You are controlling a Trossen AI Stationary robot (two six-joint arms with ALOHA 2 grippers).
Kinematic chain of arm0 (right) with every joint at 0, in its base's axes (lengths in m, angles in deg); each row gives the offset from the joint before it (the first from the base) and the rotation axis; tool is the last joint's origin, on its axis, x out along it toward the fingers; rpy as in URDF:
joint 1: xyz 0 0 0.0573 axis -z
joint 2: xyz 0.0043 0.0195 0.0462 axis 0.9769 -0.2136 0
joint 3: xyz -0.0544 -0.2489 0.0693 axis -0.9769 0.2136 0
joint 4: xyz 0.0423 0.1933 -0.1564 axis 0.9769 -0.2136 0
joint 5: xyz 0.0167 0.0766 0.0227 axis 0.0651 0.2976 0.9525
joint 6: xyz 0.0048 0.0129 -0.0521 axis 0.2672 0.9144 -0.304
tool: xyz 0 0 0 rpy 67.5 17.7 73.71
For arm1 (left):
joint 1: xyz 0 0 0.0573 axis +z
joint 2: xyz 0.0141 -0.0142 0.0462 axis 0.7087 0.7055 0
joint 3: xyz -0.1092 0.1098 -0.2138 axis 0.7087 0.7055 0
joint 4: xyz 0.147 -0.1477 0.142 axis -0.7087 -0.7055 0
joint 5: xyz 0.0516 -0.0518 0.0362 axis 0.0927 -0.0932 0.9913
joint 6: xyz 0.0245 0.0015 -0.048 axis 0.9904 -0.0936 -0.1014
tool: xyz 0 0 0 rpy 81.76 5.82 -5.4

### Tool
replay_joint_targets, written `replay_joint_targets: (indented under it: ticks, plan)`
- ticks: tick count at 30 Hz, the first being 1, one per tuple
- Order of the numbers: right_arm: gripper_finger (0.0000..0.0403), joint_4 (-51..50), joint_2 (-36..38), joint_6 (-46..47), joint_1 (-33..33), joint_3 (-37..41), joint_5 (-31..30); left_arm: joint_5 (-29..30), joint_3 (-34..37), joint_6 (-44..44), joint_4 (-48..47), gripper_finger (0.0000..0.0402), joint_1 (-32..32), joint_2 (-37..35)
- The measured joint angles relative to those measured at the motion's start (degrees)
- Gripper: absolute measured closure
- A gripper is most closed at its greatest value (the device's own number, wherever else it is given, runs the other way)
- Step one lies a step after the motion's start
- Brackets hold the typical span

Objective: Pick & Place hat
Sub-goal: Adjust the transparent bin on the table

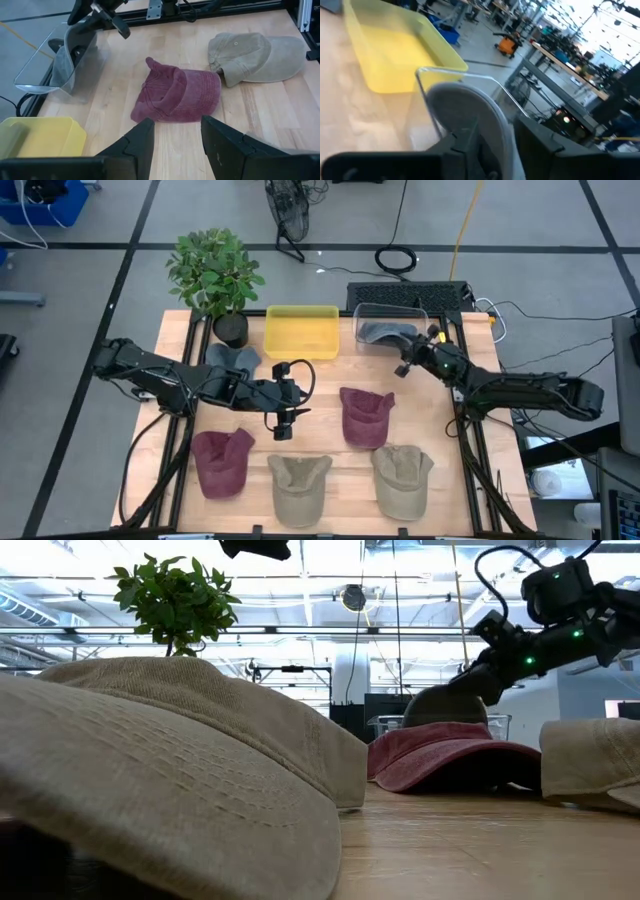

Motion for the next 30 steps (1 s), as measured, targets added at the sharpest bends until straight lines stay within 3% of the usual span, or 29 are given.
replay_joint_targets:
  ticks: [8,16,22,30]
  plan:
    - [0.0249,-0.67,1.1,0.18,-4.44,-0.01,-0.01,-0.02,0.0,-1.29,-0.4,0.0236,0.0,0.0]
    - [0.0279,-9.87,1.08,3.54,-4.56,0.0,-0.13,-0.02,0.0,-1.34,-0.36,0.0236,0.0,0.0]
    - [0.0298,-7.93,1.49,3.32,-4.59,0.0,-0.11,-0.01,0.0,-1.31,-0.29,0.0236,0.0,0.0]
    - [0.0305,-14.17,3.85,11.49,-7.94,-0.02,3.08,0.0,0.0,-1.35,-0.38,0.0236,0.0,0.0]
